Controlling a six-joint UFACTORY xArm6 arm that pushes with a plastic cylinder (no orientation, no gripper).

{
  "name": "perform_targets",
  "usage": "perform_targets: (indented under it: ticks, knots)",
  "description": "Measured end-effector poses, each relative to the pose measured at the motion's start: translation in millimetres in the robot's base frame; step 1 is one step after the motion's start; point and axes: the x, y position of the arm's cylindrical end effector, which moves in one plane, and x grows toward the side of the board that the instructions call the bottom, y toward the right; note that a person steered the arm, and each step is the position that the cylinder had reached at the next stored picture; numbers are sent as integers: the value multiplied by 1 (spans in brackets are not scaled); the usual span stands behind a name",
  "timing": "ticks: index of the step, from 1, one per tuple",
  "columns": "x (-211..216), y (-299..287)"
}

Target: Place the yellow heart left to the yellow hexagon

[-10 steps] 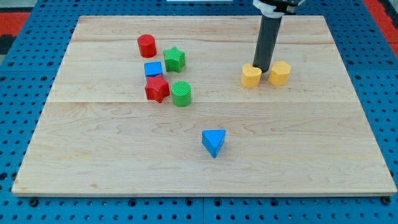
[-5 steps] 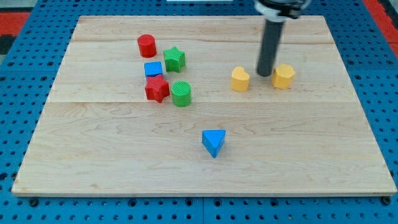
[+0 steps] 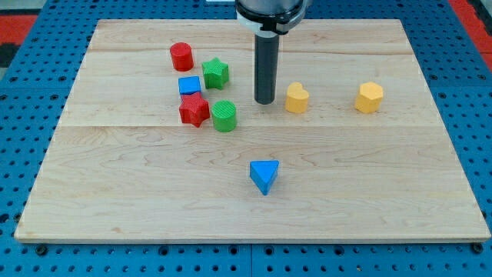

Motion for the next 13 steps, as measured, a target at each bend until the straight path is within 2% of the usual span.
perform_targets:
  ticks: [1, 2, 3, 4, 5, 6, 10, 12, 13]
  knots:
    - [6, 50]
    - [-13, 37]
    - [-20, 68]
    - [3, 106]
    - [-10, 56]
    - [20, 40]
    - [22, 31]
    - [61, -43]
    - [95, -27]
